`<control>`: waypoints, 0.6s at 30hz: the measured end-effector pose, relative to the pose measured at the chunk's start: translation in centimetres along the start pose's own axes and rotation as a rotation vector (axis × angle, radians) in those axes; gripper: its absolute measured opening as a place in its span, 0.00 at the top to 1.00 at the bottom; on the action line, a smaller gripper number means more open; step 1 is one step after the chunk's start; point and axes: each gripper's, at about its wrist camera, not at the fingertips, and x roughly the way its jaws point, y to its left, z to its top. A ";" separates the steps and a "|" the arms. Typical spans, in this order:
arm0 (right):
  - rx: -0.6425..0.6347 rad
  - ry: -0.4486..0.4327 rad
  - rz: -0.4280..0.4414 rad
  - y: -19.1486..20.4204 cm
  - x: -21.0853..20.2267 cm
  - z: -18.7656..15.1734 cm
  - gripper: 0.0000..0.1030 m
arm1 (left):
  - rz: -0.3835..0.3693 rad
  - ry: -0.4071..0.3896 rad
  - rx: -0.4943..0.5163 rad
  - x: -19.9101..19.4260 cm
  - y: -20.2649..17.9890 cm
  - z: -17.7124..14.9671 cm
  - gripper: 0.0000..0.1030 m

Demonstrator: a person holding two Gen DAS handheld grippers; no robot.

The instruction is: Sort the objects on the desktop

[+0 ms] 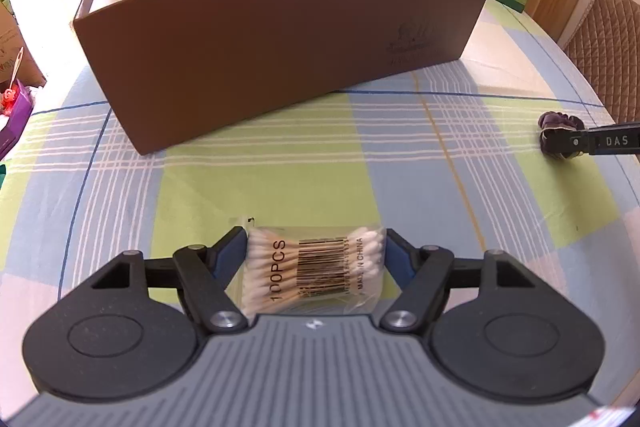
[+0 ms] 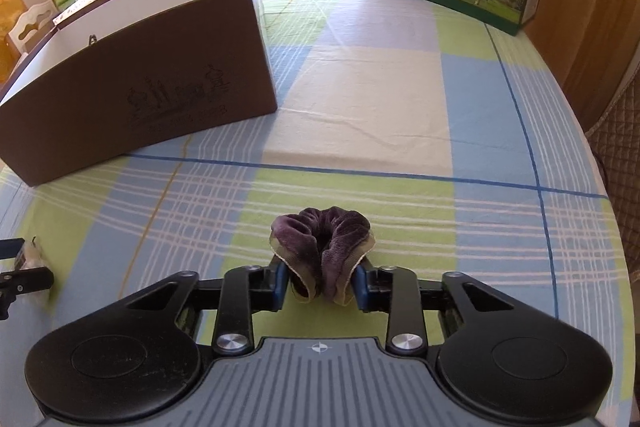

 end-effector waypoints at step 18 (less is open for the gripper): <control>-0.015 0.010 0.045 1.3 -0.3 -0.6 0.74 | 0.034 0.033 -0.081 -0.7 2.0 -1.3 0.20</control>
